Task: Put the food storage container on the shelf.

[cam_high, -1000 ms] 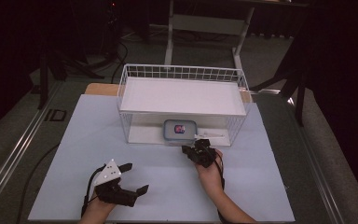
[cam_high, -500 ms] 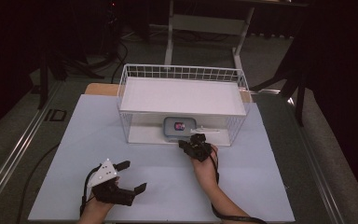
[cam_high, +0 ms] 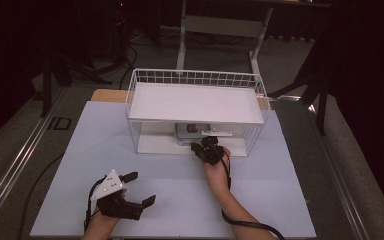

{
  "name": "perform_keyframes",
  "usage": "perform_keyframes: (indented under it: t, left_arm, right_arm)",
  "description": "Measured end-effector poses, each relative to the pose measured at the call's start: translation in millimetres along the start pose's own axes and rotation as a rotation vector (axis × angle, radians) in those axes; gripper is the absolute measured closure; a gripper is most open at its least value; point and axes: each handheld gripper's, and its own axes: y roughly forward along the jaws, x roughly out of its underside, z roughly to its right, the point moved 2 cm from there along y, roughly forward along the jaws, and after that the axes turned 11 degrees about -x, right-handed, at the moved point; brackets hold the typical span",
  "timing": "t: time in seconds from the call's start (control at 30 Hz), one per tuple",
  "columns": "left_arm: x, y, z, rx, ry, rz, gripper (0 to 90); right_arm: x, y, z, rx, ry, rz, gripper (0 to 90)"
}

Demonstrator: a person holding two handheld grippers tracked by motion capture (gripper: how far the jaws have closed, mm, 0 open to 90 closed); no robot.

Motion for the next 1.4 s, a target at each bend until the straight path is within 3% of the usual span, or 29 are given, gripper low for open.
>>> perform_keyframes:
  t: [0.33,0.5,0.87,1.0,1.27,1.4]
  left_arm:
    - [0.4,0.1,0.3,-0.004,0.005,0.002,1.7]
    - [0.9,-0.4,0.0,-0.01,0.004,-0.002,1.7]
    - [0.7,-0.6,0.6,-0.006,0.003,0.002,1.7]
    - [0.5,-0.4,1.1,-0.004,0.001,0.0,1.7]
    - [-1.0,0.6,2.3,-0.004,0.006,0.006,1.7]
    - [-1.9,1.1,1.9,-0.01,0.007,0.012,1.7]
  right_arm:
    - [-9.5,8.3,0.2,0.011,0.034,0.005,89.9]
    - [-12.2,12.2,2.0,0.02,0.012,0.008,89.9]
    - [-15.1,12.1,5.0,0.022,0.03,0.021,89.9]
    - [-9.9,8.5,-1.8,0.009,0.02,0.006,89.7]
    - [-1.2,-4.1,-15.6,-0.019,-0.064,0.012,85.5]
    - [2.5,-11.3,-22.0,-0.037,-0.078,0.031,76.2]
